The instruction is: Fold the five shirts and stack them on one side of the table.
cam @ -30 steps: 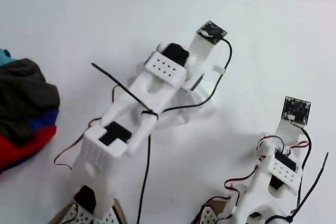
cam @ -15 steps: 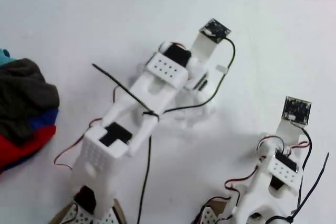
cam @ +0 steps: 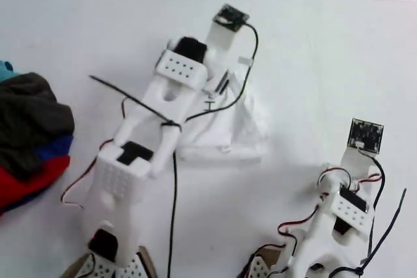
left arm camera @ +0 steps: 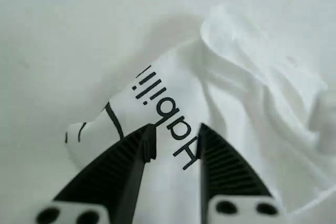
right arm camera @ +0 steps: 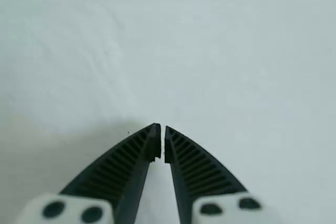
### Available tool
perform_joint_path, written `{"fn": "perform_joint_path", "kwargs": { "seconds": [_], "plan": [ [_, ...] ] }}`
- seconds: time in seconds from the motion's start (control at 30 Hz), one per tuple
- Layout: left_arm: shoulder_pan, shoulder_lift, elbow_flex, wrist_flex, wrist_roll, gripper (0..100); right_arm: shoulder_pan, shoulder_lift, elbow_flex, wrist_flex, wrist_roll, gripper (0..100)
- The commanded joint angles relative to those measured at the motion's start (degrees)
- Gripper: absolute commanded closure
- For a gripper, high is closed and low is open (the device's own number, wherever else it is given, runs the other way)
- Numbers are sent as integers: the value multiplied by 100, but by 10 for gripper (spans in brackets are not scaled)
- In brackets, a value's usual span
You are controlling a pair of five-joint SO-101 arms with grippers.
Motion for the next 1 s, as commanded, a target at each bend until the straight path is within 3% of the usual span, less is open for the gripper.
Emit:
{"fn": "perform_joint_path", "kwargs": {
  "seconds": [0.0, 0.33, 0.6, 0.97],
  "plan": [
    [220, 132, -198, -26, 0, 959, -22, -127, 0, -92, -26, 974],
    [1002, 0, -198, 97, 18, 974, 4, -127, 0, -92, -26, 974],
    [1284, 378, -198, 158, 26, 974, 13, -127, 0, -92, -26, 975],
    [1697, -237, -189, 624, 26, 974, 13, -127, 0, -92, -26, 975]
  ]
}}
